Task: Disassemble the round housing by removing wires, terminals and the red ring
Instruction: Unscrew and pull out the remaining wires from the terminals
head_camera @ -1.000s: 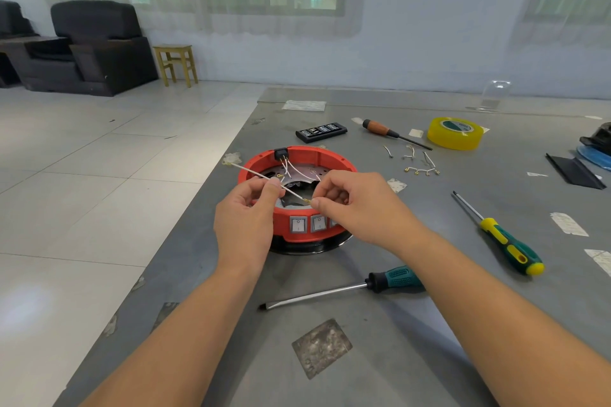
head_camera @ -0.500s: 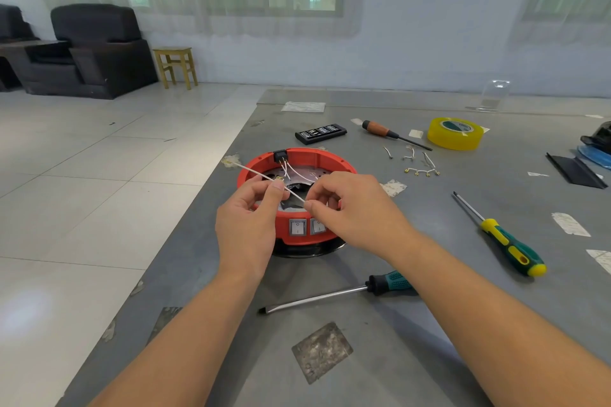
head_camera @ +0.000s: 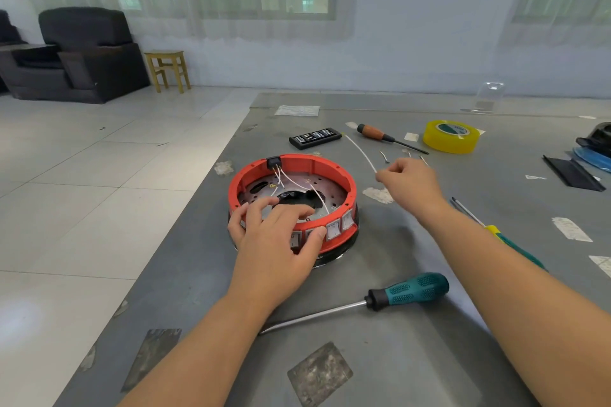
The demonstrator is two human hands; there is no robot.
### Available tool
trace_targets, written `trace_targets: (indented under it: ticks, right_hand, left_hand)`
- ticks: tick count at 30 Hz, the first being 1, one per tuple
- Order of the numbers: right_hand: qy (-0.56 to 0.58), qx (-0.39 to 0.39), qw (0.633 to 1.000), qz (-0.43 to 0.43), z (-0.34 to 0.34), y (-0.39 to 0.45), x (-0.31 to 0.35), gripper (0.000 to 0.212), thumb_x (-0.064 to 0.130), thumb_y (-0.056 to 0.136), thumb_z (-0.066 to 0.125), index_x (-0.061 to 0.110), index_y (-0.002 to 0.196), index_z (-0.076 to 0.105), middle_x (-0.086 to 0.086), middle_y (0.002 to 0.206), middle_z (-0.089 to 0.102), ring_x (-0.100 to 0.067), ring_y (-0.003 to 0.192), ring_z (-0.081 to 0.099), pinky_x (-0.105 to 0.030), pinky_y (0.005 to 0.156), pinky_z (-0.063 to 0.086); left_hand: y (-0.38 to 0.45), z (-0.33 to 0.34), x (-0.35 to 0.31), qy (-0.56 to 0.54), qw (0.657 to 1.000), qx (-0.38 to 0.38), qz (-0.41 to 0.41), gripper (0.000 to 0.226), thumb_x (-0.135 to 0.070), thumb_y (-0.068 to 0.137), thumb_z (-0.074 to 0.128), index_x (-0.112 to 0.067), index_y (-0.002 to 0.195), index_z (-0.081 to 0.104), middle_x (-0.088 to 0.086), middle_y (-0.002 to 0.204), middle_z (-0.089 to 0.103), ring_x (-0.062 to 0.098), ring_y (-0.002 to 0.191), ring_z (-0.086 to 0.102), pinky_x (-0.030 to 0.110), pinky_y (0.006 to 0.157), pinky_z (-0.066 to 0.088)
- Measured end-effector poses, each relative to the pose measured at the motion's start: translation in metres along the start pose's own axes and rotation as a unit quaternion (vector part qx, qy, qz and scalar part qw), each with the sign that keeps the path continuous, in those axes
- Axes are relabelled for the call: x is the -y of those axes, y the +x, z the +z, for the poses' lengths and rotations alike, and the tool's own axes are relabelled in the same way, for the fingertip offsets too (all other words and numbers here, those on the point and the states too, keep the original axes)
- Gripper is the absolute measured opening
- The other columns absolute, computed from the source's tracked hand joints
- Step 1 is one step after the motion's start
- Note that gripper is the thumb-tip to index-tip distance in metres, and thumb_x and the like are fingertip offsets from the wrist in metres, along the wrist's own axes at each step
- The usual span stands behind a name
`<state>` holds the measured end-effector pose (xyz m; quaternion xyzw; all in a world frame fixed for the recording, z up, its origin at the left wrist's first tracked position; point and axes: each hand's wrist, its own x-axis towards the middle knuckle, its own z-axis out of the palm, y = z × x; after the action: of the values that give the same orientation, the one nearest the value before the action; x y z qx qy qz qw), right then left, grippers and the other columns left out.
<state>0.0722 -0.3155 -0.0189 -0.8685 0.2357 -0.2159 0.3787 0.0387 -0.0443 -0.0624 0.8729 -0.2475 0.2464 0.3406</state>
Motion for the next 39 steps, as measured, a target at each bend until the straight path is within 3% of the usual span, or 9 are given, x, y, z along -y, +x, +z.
trace_targets:
  ticks: [3,5,10,14,19,26,32,36,39]
  right_hand:
    - [-0.076,0.029,0.993,0.08,0.002,0.033,-0.016,0.021,0.026,0.077,0.065,0.011,0.065,0.056,-0.006,0.065,0.055,-0.024,0.066,0.05,-0.028,0.055,0.036]
    - [-0.111,0.033,0.987,0.115,0.004,0.051,-0.02,0.016,0.026,0.076,0.067,0.013,0.072,0.06,-0.005,0.073,0.057,-0.025,0.07,0.054,-0.028,0.053,0.034]
    - [-0.15,-0.002,0.98,0.133,0.019,0.084,-0.017,0.022,0.027,0.081,0.073,0.012,0.086,0.058,-0.012,0.105,0.067,-0.034,0.098,0.064,-0.035,0.073,0.051]
    - [-0.161,-0.012,0.977,0.142,0.036,0.097,-0.011,0.02,0.03,0.088,0.069,0.015,0.099,0.061,-0.011,0.112,0.068,-0.033,0.101,0.064,-0.035,0.072,0.048]
    - [-0.19,-0.027,0.969,0.153,0.044,0.109,-0.009,0.03,0.03,0.093,0.065,0.013,0.117,0.066,-0.012,0.121,0.067,-0.035,0.113,0.064,-0.039,0.085,0.053]
    - [-0.231,-0.02,0.962,0.146,0.045,0.111,-0.006,0.034,0.03,0.089,0.07,0.014,0.119,0.066,-0.01,0.12,0.067,-0.032,0.111,0.065,-0.034,0.073,0.044]
    - [-0.225,0.002,0.966,0.124,0.035,0.102,-0.009,0.028,0.03,0.088,0.069,0.013,0.109,0.067,-0.009,0.111,0.068,-0.032,0.102,0.065,-0.034,0.071,0.047]
    - [-0.189,0.062,0.978,0.062,0.028,0.082,-0.006,0.017,0.035,0.088,0.07,0.021,0.097,0.075,-0.006,0.101,0.072,-0.026,0.094,0.065,-0.031,0.073,0.05]
    - [-0.151,0.091,0.984,-0.017,0.022,0.052,0.002,0.013,0.04,0.092,0.068,0.027,0.091,0.07,0.001,0.099,0.072,-0.019,0.095,0.064,-0.03,0.078,0.048]
  left_hand:
    - [0.0,0.003,0.002,0.02,1.0,-0.009,0.007,0.037,-0.062,0.091,0.05,-0.038,0.11,0.07,-0.026,0.111,0.066,0.009,0.129,0.042,0.035,0.114,0.01]
    - [0.001,0.005,0.002,0.025,0.999,-0.017,0.011,0.035,-0.062,0.093,0.05,-0.037,0.108,0.07,-0.025,0.11,0.066,0.011,0.127,0.044,0.033,0.112,0.01]
    - [0.002,0.01,0.007,0.036,0.999,-0.017,0.019,0.034,-0.063,0.095,0.051,-0.039,0.11,0.069,-0.024,0.115,0.064,0.015,0.127,0.048,0.033,0.113,0.011]
    - [0.002,0.014,0.013,0.049,0.998,-0.019,0.024,0.033,-0.064,0.095,0.05,-0.041,0.111,0.067,-0.024,0.115,0.063,0.014,0.127,0.047,0.04,0.111,0.018]
    - [0.003,0.019,0.016,0.052,0.998,-0.02,0.022,0.032,-0.064,0.095,0.05,-0.042,0.112,0.066,-0.026,0.115,0.063,0.013,0.126,0.046,0.04,0.111,0.018]
    - [0.004,0.02,0.017,0.058,0.998,-0.017,0.025,0.032,-0.064,0.096,0.05,-0.042,0.112,0.065,-0.026,0.115,0.062,0.012,0.126,0.045,0.041,0.111,0.018]
    - [0.006,0.019,0.016,0.059,0.998,-0.017,0.022,0.032,-0.062,0.095,0.051,-0.039,0.111,0.068,-0.024,0.114,0.064,0.014,0.124,0.047,0.044,0.112,0.021]
    - [0.005,0.017,0.016,0.051,0.998,-0.013,0.025,0.033,-0.058,0.096,0.051,-0.038,0.115,0.067,-0.024,0.116,0.063,0.014,0.126,0.047,0.043,0.115,0.019]
    - [0.005,0.015,0.015,0.036,0.999,-0.013,0.024,0.036,-0.057,0.095,0.05,-0.036,0.119,0.066,-0.022,0.121,0.062,0.014,0.129,0.047,0.043,0.115,0.02]
